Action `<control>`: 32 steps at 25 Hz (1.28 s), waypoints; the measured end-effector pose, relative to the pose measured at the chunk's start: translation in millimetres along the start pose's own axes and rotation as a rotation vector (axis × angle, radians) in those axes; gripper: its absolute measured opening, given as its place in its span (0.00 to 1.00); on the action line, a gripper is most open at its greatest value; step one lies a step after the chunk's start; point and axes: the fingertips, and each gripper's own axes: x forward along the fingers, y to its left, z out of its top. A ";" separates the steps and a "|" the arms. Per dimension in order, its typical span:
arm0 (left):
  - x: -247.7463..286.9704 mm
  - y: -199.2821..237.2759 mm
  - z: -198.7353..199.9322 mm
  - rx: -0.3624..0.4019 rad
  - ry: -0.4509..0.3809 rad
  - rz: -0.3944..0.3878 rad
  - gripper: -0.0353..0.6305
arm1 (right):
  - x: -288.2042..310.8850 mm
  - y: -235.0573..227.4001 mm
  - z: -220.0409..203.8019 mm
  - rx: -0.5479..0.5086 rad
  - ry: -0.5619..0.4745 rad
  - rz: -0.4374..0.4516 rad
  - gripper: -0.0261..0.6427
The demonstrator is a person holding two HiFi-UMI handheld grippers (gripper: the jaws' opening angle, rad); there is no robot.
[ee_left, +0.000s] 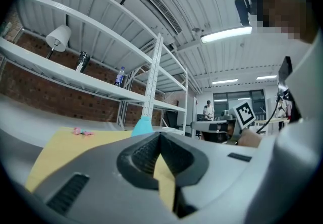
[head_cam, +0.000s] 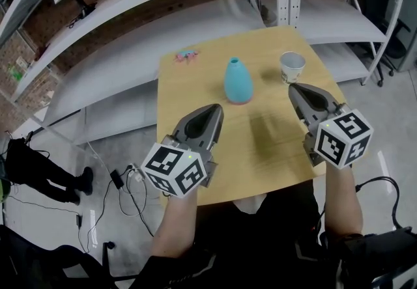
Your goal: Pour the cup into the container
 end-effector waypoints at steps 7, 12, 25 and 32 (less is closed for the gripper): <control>-19.7 -26.6 -3.1 -0.004 -0.002 -0.002 0.05 | -18.8 22.8 -8.2 -0.049 0.030 0.023 0.04; -46.3 -55.1 -7.2 -0.014 -0.002 0.020 0.05 | -51.1 44.0 -8.2 -0.071 0.017 0.059 0.04; -153.9 -222.3 -47.6 0.008 0.053 0.034 0.05 | -234.2 114.1 -39.1 -0.039 0.004 0.095 0.04; -228.1 -318.2 -61.7 0.006 0.045 0.063 0.05 | -346.4 172.1 -58.0 -0.049 0.016 0.131 0.04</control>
